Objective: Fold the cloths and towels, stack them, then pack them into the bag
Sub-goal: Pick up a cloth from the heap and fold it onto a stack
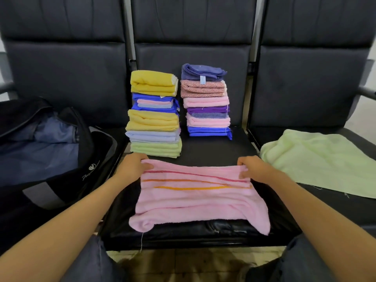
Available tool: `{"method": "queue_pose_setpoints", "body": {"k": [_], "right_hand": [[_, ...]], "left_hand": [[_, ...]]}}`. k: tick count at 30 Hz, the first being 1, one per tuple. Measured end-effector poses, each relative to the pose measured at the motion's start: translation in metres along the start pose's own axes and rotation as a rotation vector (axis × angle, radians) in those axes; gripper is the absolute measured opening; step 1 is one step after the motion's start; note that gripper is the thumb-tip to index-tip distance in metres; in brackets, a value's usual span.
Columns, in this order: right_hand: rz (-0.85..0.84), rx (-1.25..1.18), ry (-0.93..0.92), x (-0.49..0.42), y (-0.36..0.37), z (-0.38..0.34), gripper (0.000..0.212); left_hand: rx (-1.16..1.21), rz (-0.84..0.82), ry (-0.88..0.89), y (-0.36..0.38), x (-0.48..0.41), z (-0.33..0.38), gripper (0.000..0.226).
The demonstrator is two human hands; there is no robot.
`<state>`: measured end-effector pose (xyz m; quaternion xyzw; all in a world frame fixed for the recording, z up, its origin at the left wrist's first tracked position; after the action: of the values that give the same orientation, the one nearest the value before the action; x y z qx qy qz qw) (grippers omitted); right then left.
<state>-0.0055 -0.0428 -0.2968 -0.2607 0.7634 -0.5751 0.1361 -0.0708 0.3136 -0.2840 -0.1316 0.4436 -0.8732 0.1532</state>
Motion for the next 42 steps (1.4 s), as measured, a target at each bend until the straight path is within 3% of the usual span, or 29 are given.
{"method": "queue_pose_setpoints", "body": {"k": [4, 8, 10, 15, 17, 20, 24, 29, 35, 42], "right_hand": [[0.105, -0.040, -0.006, 0.025, -0.051, -0.019, 0.021], [0.251, 0.145, 0.026, 0.040, -0.125, -0.038, 0.008], [0.302, 0.238, 0.065, 0.051, -0.158, -0.049, 0.014], [0.508, 0.318, 0.089, 0.086, -0.227, -0.078, 0.018], [0.662, 0.210, 0.056, 0.102, -0.249, -0.087, 0.015], [0.815, -0.184, -0.012, 0.118, -0.266, -0.088, 0.015], [0.744, -0.714, -0.061, 0.121, -0.255, -0.087, 0.013], [0.689, -1.104, -0.093, 0.117, -0.239, -0.086, 0.017], [0.553, -1.140, 0.014, 0.098, -0.206, -0.073, 0.033], [0.611, -1.110, -0.023, 0.093, -0.206, -0.072, 0.034]], "left_hand": [[0.065, 0.042, 0.033, -0.033, 0.019, 0.017, 0.027], [0.171, 0.097, 0.103, -0.082, 0.038, 0.056, 0.023], [0.198, 0.128, 0.138, -0.111, 0.050, 0.079, 0.017], [0.372, 0.205, 0.201, -0.184, 0.073, 0.116, 0.027], [0.486, 0.216, 0.209, -0.205, 0.082, 0.124, 0.018], [0.722, 0.183, 0.189, -0.222, 0.090, 0.124, 0.014], [0.816, 0.124, 0.160, -0.227, 0.094, 0.119, 0.016], [0.776, 0.113, 0.144, -0.227, 0.088, 0.109, 0.017], [0.747, -0.065, 0.090, -0.192, 0.082, 0.113, 0.019], [0.776, -0.065, 0.099, -0.187, 0.079, 0.112, 0.021]]}}
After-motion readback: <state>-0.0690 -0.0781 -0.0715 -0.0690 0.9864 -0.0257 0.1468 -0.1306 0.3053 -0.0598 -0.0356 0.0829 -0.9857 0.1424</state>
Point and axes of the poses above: each hand's wrist, its own x-axis away from the middle knuckle, its own y-axis out of the palm, z = x × y, the point moved 10 cm from there along -x, towards the middle knuckle, and after that the axes turned 14 degrees about -y, right-handed, at the moved point
